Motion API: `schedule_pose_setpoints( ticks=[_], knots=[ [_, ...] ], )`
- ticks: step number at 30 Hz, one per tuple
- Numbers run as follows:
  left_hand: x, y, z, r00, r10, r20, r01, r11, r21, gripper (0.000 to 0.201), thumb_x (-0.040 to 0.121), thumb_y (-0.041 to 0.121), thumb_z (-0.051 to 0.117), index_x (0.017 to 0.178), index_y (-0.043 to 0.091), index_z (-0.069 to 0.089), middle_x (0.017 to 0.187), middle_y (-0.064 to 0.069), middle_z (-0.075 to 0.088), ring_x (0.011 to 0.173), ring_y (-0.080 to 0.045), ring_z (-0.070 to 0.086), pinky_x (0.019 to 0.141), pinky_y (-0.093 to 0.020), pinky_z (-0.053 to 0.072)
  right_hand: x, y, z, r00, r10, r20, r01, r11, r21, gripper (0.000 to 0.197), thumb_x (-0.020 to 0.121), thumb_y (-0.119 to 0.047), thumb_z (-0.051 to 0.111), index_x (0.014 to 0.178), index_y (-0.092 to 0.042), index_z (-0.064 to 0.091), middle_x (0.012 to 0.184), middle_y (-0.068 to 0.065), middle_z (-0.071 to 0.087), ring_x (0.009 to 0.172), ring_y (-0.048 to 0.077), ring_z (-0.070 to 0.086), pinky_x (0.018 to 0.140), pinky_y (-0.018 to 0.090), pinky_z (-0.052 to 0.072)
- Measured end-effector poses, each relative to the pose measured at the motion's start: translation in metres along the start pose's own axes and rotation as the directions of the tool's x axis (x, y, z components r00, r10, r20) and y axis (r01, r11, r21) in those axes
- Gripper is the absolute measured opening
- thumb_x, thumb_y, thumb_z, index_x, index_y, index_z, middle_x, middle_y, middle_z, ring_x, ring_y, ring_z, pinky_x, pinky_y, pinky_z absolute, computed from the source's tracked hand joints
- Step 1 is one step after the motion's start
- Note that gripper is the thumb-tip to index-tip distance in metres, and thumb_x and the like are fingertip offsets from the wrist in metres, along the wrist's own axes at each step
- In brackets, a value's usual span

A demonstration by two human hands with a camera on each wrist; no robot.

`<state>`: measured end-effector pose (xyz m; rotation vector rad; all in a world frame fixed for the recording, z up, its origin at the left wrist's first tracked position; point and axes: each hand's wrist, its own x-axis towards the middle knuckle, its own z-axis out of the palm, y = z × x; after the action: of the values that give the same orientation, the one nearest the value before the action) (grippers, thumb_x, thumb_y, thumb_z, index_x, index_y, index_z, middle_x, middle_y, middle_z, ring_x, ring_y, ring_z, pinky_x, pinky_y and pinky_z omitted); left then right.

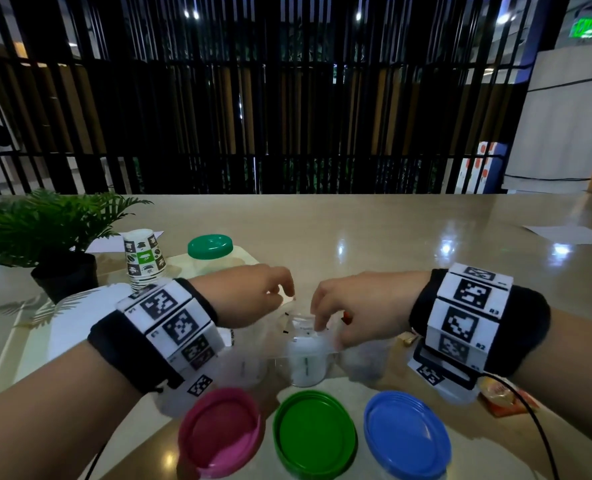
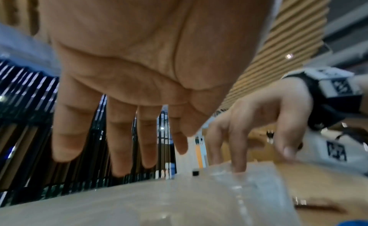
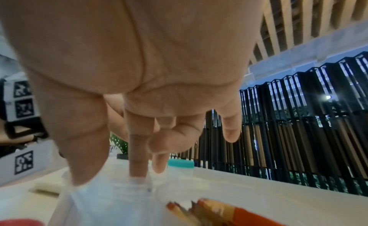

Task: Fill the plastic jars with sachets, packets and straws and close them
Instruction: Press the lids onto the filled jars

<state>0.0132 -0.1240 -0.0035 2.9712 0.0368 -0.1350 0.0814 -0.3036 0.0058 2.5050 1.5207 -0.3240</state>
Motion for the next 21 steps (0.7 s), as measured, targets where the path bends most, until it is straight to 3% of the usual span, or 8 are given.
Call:
schedule_pose_setpoints(
  ticks=[2, 6, 10, 14, 19, 21],
  knots=[
    [0.006, 0.004, -0.009, 1.0, 0.007, -0.005, -0.007, 0.997, 0.071, 0.03, 0.096, 0.017, 0.044, 0.116, 0.033, 0.06, 0.123, 0.007, 0.058, 0.109, -0.013, 0.055, 0.098, -0.033, 0.044, -0.006, -0.001, -0.003, 0.996, -0.035, -0.08, 0.036, 0.999, 0.006, 0.039, 0.087, -0.042, 0.061, 0.124, -0.032, 0.059, 0.133, -0.02, 0.043, 0.099, 0.0, 0.043, 0.093, 0.025, 0.039],
    [0.021, 0.016, -0.017, 0.997, 0.038, 0.073, -0.052, 0.979, 0.195, 0.027, 0.095, 0.019, 0.052, 0.111, 0.035, 0.066, 0.12, 0.011, 0.061, 0.1, -0.008, 0.053, 0.091, -0.026, 0.043, -0.013, -0.006, 0.002, 0.994, -0.053, -0.096, 0.054, 0.999, 0.008, 0.039, 0.087, -0.041, 0.061, 0.125, -0.032, 0.058, 0.132, -0.02, 0.048, 0.113, 0.005, 0.048, 0.099, 0.031, 0.041],
    [0.034, 0.026, -0.012, 0.989, 0.031, 0.146, -0.069, 0.962, 0.266, 0.028, 0.095, 0.018, 0.056, 0.117, 0.031, 0.066, 0.12, 0.009, 0.064, 0.106, -0.012, 0.058, 0.095, -0.031, 0.047, -0.012, -0.004, 0.003, 0.987, -0.033, -0.156, 0.043, 0.997, 0.062, 0.04, 0.087, -0.04, 0.062, 0.126, -0.037, 0.054, 0.132, -0.018, 0.046, 0.091, -0.001, 0.041, 0.084, 0.022, 0.036],
    [0.039, 0.031, -0.009, 0.979, 0.017, 0.202, -0.079, 0.95, 0.302, 0.028, 0.094, 0.021, 0.059, 0.12, 0.027, 0.066, 0.117, 0.004, 0.066, 0.103, -0.016, 0.06, 0.09, -0.031, 0.049, -0.008, -0.003, 0.008, 0.992, -0.006, -0.125, 0.018, 0.995, 0.102, 0.044, 0.087, -0.038, 0.063, 0.129, -0.035, 0.052, 0.128, -0.017, 0.053, 0.094, -0.001, 0.044, 0.081, 0.019, 0.036],
    [0.041, 0.034, -0.007, 0.978, 0.0, 0.211, -0.076, 0.932, 0.354, 0.028, 0.09, 0.031, 0.065, 0.117, 0.023, 0.068, 0.115, 0.001, 0.067, 0.099, -0.018, 0.062, 0.082, -0.029, 0.048, -0.005, -0.004, 0.015, 0.996, -0.003, -0.084, 0.012, 0.994, 0.107, 0.042, 0.086, -0.042, 0.062, 0.126, -0.038, 0.053, 0.127, -0.017, 0.053, 0.111, 0.01, 0.052, 0.094, 0.034, 0.046],
    [0.043, 0.041, -0.005, 0.981, -0.012, 0.191, -0.069, 0.91, 0.41, 0.025, 0.092, 0.028, 0.063, 0.114, 0.018, 0.07, 0.108, -0.002, 0.07, 0.088, -0.02, 0.061, 0.075, -0.028, 0.047, -0.006, -0.003, 0.015, 0.998, -0.004, -0.07, 0.011, 0.995, 0.1, 0.044, 0.085, -0.042, 0.062, 0.128, -0.039, 0.053, 0.127, -0.015, 0.054, 0.112, 0.011, 0.052, 0.095, 0.036, 0.046]
  ],
)
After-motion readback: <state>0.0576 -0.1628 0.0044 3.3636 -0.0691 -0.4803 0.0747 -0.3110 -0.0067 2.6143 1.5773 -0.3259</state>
